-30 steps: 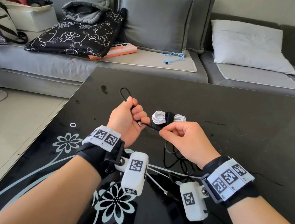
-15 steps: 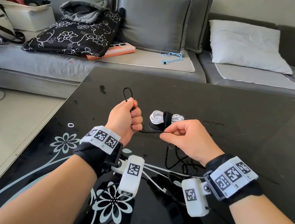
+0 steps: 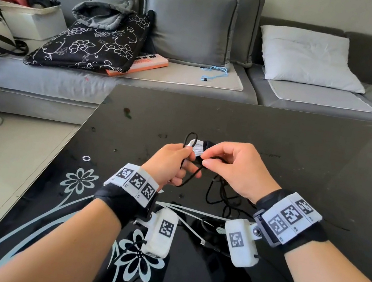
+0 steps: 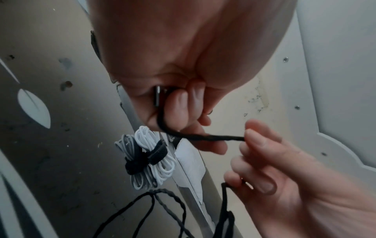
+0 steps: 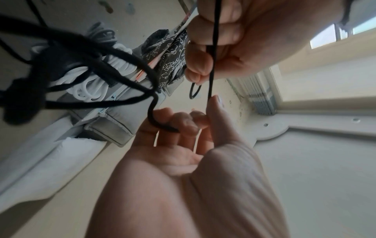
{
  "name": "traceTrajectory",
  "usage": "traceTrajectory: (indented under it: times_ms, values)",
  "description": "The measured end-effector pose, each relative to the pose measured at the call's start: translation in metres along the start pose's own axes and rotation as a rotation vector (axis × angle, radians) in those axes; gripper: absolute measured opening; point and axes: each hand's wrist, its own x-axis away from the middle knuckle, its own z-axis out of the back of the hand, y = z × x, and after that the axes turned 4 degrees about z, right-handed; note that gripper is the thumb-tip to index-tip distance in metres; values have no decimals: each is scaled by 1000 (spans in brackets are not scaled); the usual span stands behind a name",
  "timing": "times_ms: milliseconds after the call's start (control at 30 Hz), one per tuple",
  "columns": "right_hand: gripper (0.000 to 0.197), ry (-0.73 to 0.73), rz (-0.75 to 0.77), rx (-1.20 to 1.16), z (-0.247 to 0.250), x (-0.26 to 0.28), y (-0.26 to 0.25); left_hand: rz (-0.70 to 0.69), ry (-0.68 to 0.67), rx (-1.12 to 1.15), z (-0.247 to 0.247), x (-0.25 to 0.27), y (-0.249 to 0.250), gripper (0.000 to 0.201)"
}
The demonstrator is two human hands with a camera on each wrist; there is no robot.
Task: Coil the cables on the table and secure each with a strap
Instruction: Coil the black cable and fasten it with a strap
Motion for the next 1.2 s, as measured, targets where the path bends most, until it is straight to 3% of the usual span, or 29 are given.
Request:
traceTrajectory:
  times_ms: [167, 533, 900, 1200]
  values:
    - [14, 134, 31, -96, 7, -5, 2, -10, -84, -86, -7, 6, 1, 29]
    - [7, 204, -4, -62, 7, -6, 10, -16, -218, -181, -16, 12, 3, 51]
    - [12, 84, -228, -42, 15, -1, 9, -1, -253, -202, -14, 12, -1, 45]
    - [14, 159, -153, -59, 15, 0, 2, -54, -248, -141, -17, 8, -5, 48]
